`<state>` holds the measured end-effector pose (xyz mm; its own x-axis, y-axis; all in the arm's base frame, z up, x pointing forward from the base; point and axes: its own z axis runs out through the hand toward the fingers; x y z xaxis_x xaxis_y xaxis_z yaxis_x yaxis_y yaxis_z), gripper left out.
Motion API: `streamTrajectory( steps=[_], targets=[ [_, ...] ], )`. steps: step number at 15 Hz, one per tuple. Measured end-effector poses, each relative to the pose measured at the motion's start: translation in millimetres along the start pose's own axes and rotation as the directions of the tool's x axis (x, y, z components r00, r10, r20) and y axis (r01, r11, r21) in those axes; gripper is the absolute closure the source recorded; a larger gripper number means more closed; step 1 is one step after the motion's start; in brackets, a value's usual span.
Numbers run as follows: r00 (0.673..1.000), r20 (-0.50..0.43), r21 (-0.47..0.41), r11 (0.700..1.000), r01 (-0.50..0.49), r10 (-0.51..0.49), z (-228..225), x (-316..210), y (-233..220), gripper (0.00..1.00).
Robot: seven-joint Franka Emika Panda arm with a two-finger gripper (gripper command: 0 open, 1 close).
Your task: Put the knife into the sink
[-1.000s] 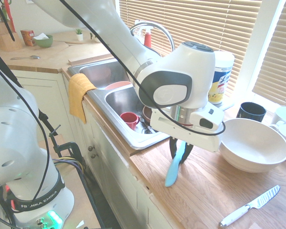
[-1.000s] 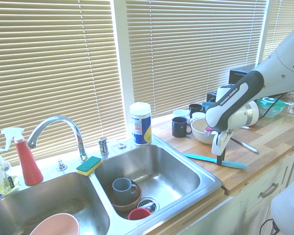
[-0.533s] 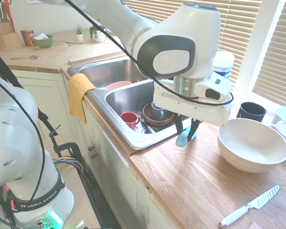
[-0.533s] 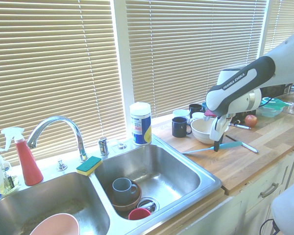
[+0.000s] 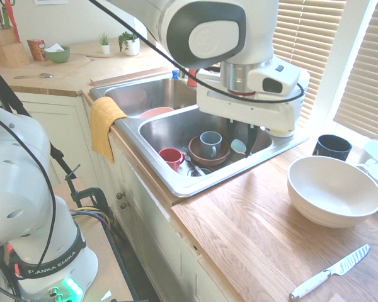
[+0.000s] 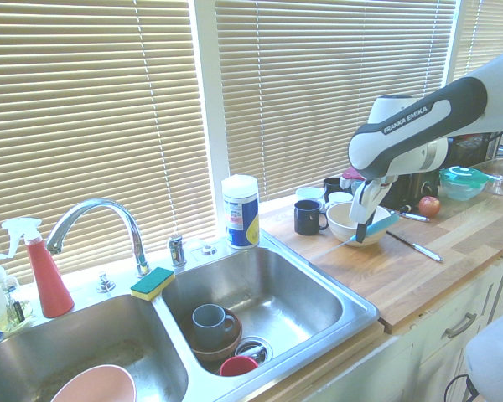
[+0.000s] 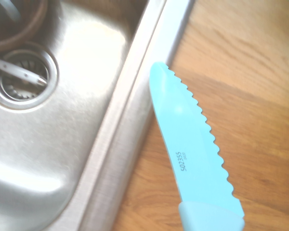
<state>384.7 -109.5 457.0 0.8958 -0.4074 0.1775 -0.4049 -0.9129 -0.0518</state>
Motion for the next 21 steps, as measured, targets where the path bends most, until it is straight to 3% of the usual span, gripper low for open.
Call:
streamTrajectory(
  steps=[5, 9, 12, 15, 21],
  targets=[
    [0.993, -0.081, -0.010, 0.996, -0.092, 0.091, -44.1, -26.7, -65.9, 1.00],
    [0.956, -0.090, 0.030, 0.960, -0.277, 0.279, -37.9, -65.3, -162.7, 1.00],
    [0.901, -0.112, 0.047, 0.908, -0.416, 0.419, 7.3, -72.8, -212.4, 1.00],
    [0.863, -0.094, 0.029, 0.868, -0.496, 0.496, 90.1, -49.4, -217.2, 1.00],
    [0.858, -0.049, 0.011, 0.859, -0.512, 0.512, 177.9, -35.8, -250.4, 1.00]
  ],
)
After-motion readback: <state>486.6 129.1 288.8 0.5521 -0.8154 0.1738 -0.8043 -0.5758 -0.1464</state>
